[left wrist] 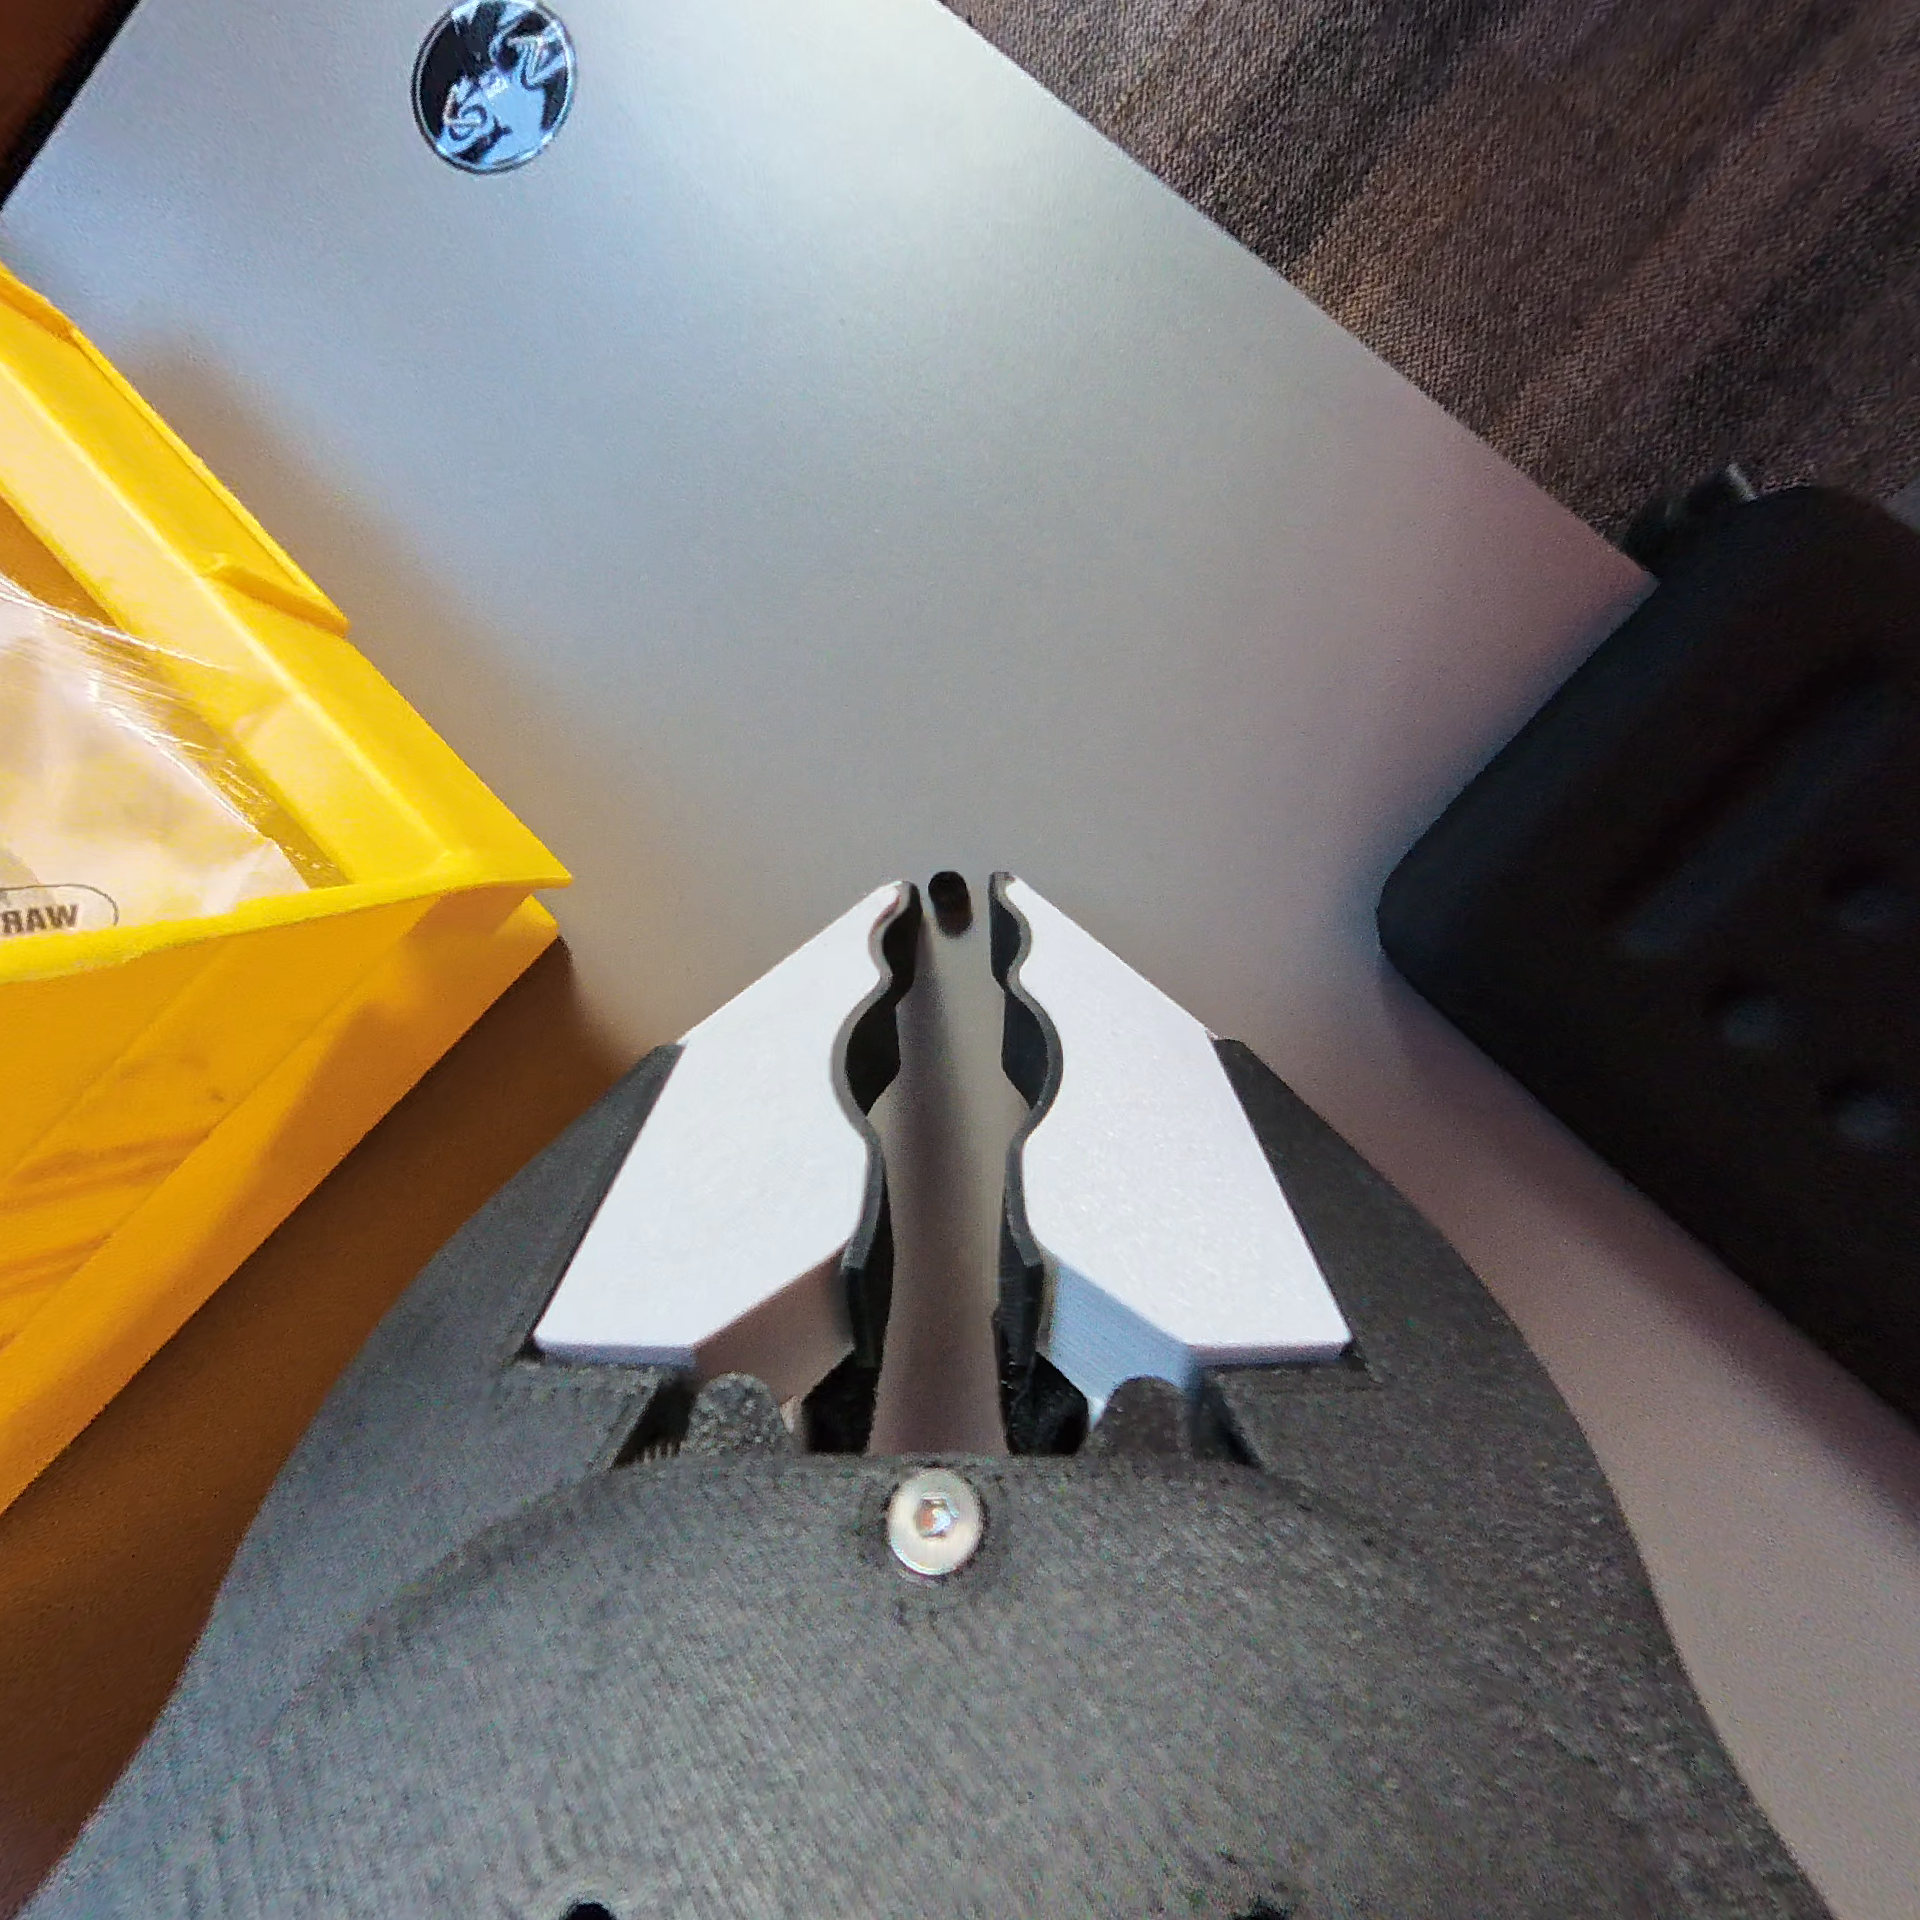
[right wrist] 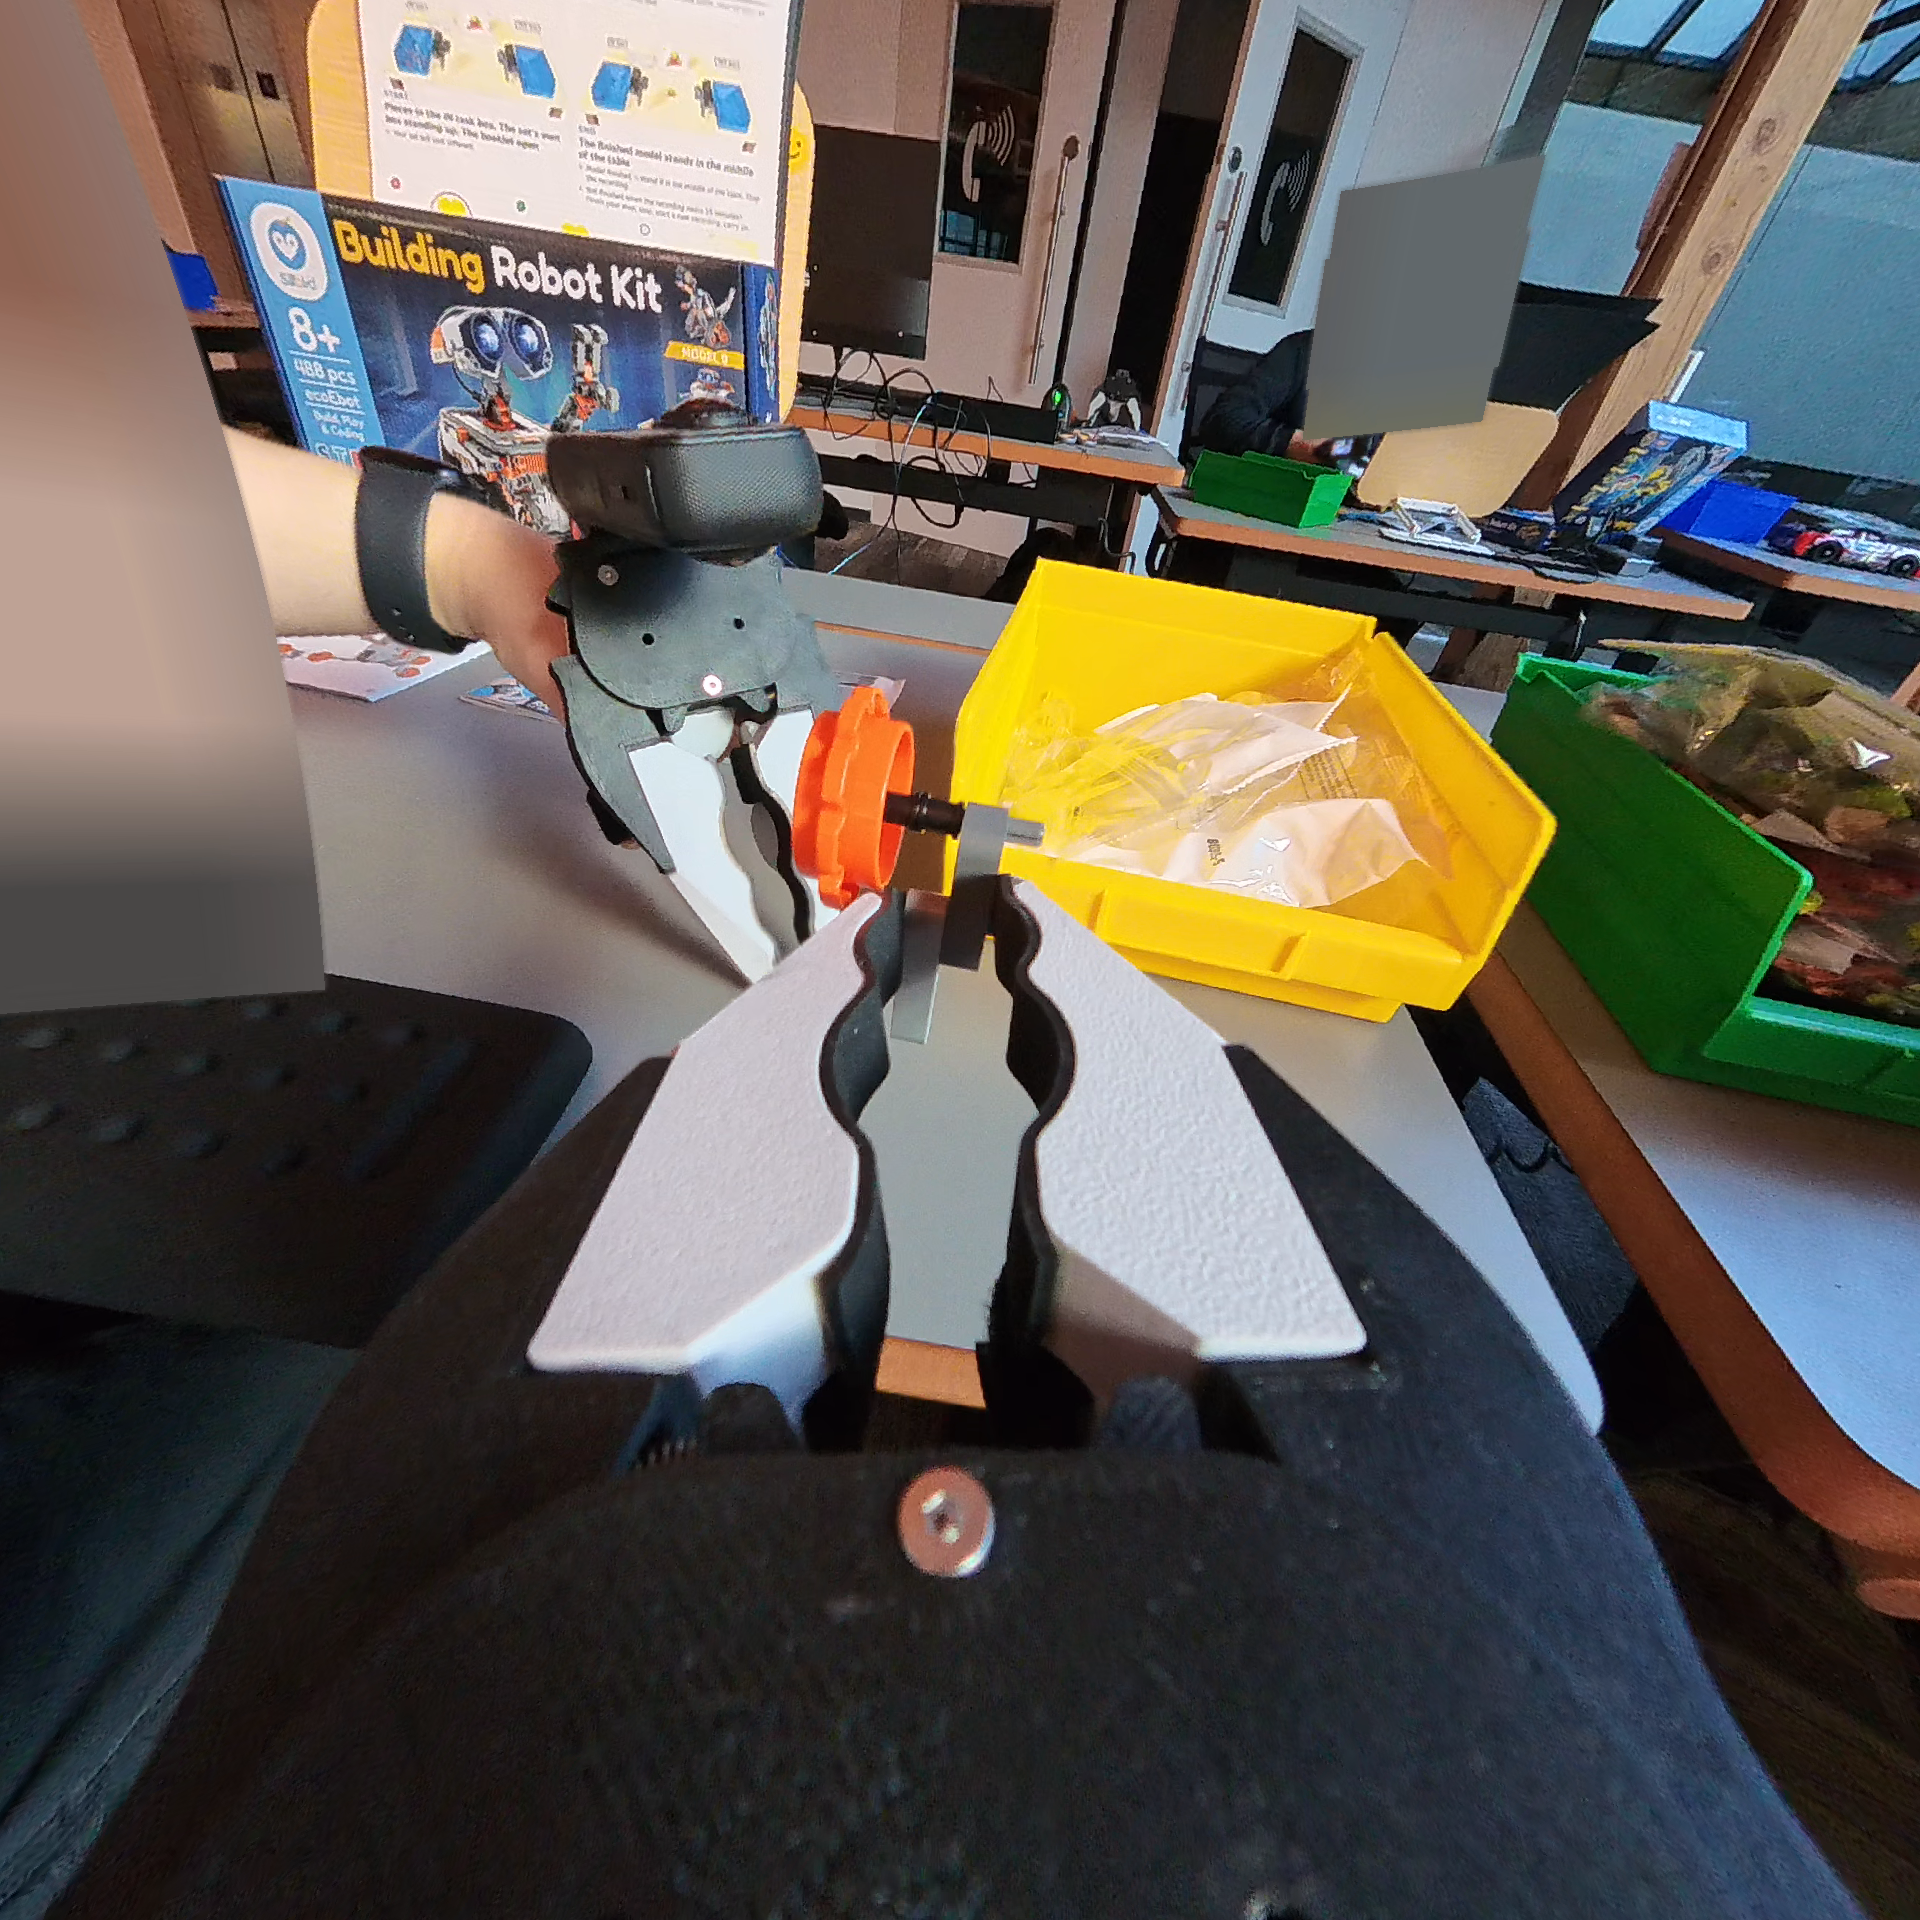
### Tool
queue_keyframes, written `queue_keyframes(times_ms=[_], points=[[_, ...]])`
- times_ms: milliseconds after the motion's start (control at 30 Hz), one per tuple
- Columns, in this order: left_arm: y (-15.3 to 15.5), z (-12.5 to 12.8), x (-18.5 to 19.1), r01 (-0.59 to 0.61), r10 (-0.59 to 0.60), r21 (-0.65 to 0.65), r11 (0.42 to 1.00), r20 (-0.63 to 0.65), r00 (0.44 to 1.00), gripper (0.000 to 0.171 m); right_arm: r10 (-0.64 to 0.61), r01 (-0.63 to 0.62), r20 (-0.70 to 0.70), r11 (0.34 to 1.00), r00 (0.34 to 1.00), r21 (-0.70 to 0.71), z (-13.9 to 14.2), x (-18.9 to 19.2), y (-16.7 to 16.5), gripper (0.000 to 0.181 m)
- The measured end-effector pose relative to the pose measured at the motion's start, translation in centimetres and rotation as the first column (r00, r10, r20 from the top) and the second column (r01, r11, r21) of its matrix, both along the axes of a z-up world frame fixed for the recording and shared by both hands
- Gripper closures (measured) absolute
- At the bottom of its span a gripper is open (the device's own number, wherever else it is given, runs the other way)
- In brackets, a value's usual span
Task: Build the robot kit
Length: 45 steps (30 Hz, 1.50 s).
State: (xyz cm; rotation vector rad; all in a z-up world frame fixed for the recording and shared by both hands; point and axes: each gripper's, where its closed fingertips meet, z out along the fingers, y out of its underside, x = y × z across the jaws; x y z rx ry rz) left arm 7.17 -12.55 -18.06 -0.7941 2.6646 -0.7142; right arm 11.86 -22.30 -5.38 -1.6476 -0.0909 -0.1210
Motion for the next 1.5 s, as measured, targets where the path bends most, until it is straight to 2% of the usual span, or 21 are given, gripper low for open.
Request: queue_keyframes(times_ms=[300,433,500,567,667,733,833,933,1000,1067,1133,1200,1300,1500], points=[[-0.3,-0.1,0.2,0.001,-0.001,0.003,1.000,-0.006,1.000,0.166,0.011,-0.011,-0.008,0.999,1.000,-0.043,-0.9,-0.2,0.3,0.165],[0.9,0.6,0.3,-0.085,0.082,0.027,0.996,0.078,0.994,0.166,0.015,-0.017,-0.048,0.999,0.999,-0.052,-1.2,-0.4,0.6,0.165],[1.6,2.6,-0.1,-0.182,0.186,-0.039,0.983,0.166,0.968,0.166,0.059,-0.063,-0.122,0.998,0.991,-0.025,-0.9,-1.1,1.2,0.165],[1.6,5.5,-1.8,-0.242,0.276,-0.159,0.957,0.256,0.926,0.166,0.125,-0.125,-0.213,0.992,0.969,0.014,-0.5,-2.3,2.2,0.165],[2.4,10.4,-6.1,-0.294,0.403,-0.306,0.905,0.401,0.822,0.166,0.245,-0.244,-0.325,0.969,0.913,0.046,0.0,-5.0,4.7,0.165],[3.3,13.2,-9.7,-0.320,0.466,-0.355,0.879,0.489,0.738,0.166,0.317,-0.322,-0.394,0.945,0.863,0.054,0.4,-7.3,7.0,0.165],[4.4,16.4,-15.4,-0.332,0.487,-0.357,0.873,0.629,0.606,0.167,0.440,-0.466,-0.460,0.883,0.772,0.062,1.2,-12.5,11.1,0.165],[6.1,18.2,-20.7,-0.412,0.432,-0.241,0.879,0.770,0.470,0.167,0.556,-0.609,-0.526,0.788,0.644,0.086,2.5,-19.4,15.2,0.165],[6.9,18.5,-23.9,-0.464,0.385,-0.170,0.869,0.822,0.420,0.167,0.609,-0.699,-0.607,0.705,0.511,0.120,3.1,-24.2,17.7,0.165],[8.2,18.2,-27.0,-0.544,0.367,-0.114,0.831,0.848,0.384,0.167,0.627,-0.776,-0.687,0.613,0.367,0.145,3.1,-28.8,19.6,0.165],[9.5,17.6,-29.9,-0.612,0.379,-0.093,0.785,0.854,0.356,0.167,0.603,-0.834,-0.750,0.537,0.273,0.128,2.4,-32.8,21.1,0.165],[10.7,17.2,-32.6,-0.671,0.414,-0.100,0.734,0.850,0.326,0.166,0.585,-0.882,-0.773,0.466,0.245,0.073,1.3,-36.4,22.1,0.165],[12.6,16.2,-35.8,-0.752,0.455,-0.083,0.653,0.837,0.303,0.166,0.576,-0.916,-0.770,0.401,0.274,-0.026,-0.1,-40.2,23.3,0.165],[15.0,14.7,-38.8,-0.802,0.544,-0.133,0.583,0.797,0.263,0.167,0.574,-0.937,-0.762,0.326,0.301,-0.124,-1.5,-43.9,25.7,0.165]])
